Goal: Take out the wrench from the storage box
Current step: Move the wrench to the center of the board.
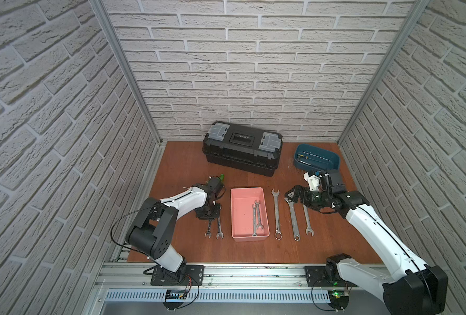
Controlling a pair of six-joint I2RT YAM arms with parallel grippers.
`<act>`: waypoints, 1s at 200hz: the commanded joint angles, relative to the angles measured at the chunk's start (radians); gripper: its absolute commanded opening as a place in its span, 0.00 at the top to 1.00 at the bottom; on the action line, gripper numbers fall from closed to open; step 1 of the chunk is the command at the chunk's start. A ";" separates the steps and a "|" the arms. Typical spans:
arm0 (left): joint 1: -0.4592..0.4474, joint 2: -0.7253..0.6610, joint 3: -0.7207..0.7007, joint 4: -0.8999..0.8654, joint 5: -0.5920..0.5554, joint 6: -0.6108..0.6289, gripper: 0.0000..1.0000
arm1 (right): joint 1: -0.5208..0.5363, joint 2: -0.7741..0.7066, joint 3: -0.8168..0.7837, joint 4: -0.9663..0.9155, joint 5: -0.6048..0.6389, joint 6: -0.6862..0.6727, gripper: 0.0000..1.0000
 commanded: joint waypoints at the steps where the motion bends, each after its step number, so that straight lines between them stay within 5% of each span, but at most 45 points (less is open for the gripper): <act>1: -0.013 -0.035 -0.048 -0.066 -0.015 -0.106 1.00 | -0.007 -0.019 -0.016 0.030 -0.015 0.009 0.02; 58: 0.007 -0.038 -0.065 -0.069 -0.059 -0.092 0.98 | -0.007 -0.028 -0.018 0.031 -0.018 0.012 0.02; 111: 0.029 -0.026 -0.016 -0.095 -0.065 -0.031 0.70 | -0.008 -0.038 -0.007 0.021 -0.011 0.009 0.02; 156: 0.022 -0.082 0.059 -0.157 -0.055 -0.062 0.60 | -0.007 -0.044 0.007 0.005 -0.005 -0.002 0.02; 200: -0.132 -0.158 0.267 -0.264 -0.085 -0.192 0.58 | -0.007 -0.051 0.018 -0.016 0.008 -0.017 0.02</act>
